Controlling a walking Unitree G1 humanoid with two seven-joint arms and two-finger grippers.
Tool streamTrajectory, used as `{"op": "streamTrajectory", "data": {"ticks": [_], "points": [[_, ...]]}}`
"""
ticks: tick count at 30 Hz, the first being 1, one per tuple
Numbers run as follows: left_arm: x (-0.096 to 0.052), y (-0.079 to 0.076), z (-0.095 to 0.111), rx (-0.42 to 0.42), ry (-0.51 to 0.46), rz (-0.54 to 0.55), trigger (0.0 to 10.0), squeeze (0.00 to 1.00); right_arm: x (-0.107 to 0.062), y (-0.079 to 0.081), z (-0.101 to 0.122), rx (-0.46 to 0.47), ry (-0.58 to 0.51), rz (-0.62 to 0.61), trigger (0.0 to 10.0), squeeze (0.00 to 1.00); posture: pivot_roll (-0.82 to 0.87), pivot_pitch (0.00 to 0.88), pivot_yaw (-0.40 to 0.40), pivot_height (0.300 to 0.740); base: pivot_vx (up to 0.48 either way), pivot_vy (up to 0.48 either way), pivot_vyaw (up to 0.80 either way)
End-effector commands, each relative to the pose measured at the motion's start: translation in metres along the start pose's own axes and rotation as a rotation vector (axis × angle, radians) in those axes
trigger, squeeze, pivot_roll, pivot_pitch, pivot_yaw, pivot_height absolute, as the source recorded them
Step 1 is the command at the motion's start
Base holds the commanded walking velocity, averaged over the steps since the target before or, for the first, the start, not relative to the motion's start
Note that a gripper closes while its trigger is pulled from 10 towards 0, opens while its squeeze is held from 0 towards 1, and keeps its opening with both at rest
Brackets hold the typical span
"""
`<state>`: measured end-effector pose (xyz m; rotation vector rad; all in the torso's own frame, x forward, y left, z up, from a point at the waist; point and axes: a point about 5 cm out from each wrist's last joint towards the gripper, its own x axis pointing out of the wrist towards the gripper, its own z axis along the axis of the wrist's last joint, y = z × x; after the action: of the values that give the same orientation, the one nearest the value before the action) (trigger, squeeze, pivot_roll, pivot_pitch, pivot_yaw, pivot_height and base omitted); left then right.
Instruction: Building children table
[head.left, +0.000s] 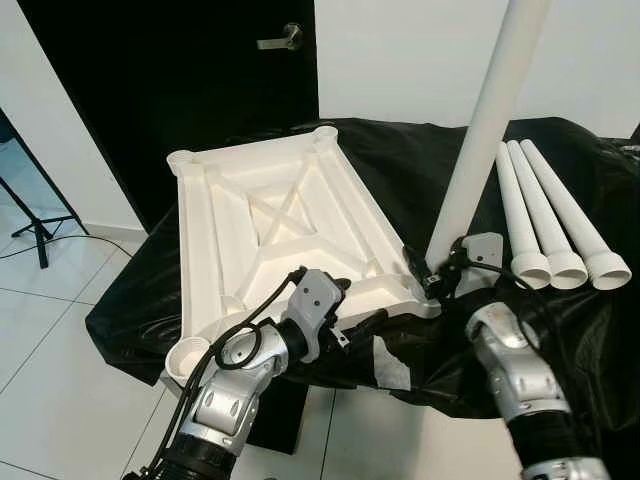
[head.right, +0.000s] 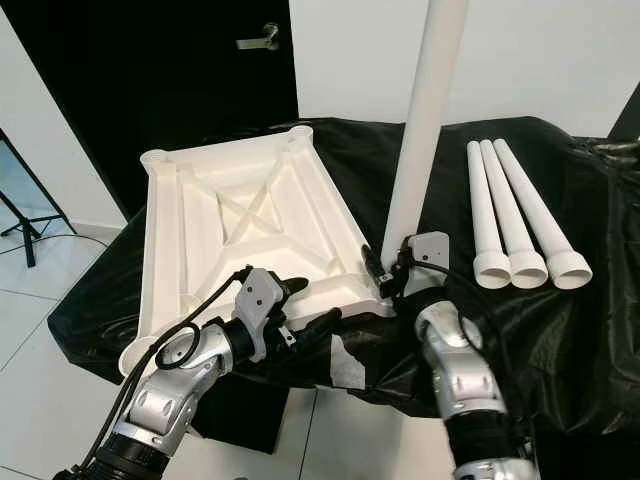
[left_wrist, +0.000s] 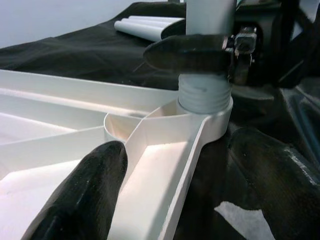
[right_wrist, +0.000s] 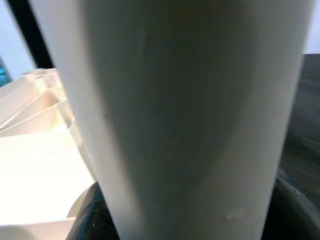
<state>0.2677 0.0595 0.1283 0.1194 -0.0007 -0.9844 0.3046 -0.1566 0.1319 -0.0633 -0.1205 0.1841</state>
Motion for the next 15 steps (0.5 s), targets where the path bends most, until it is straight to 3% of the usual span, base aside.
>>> {"op": "streamTrajectory", "data": {"ticks": [1,7,10,15], "points": [[-0.003,0.005,-0.003,-0.010,0.004,0.095,10.0,0.00,-0.004,0.001,-0.011,0.006,0.060,-0.037,10.0,0.00,-0.01,0.000,0.034,0.740,0.000,0.000,0.00],[-0.005,0.005,-0.004,0.014,0.008,0.066,10.0,0.00,-0.005,0.015,-0.010,0.029,0.062,-0.150,10.0,0.00,-0.01,0.000,0.034,0.740,0.000,0.000,0.00],[-0.009,0.014,-0.002,0.032,0.010,0.083,10.0,0.00,-0.005,0.027,-0.012,0.081,0.080,-0.280,10.0,0.00,-0.01,0.000,0.029,0.740,0.000,0.000,0.00],[-0.010,0.017,-0.001,0.032,0.007,0.095,10.0,0.00,-0.004,0.032,-0.010,0.097,0.076,-0.276,10.0,0.00,-0.01,0.000,0.031,0.740,0.000,0.000,0.00]]}}
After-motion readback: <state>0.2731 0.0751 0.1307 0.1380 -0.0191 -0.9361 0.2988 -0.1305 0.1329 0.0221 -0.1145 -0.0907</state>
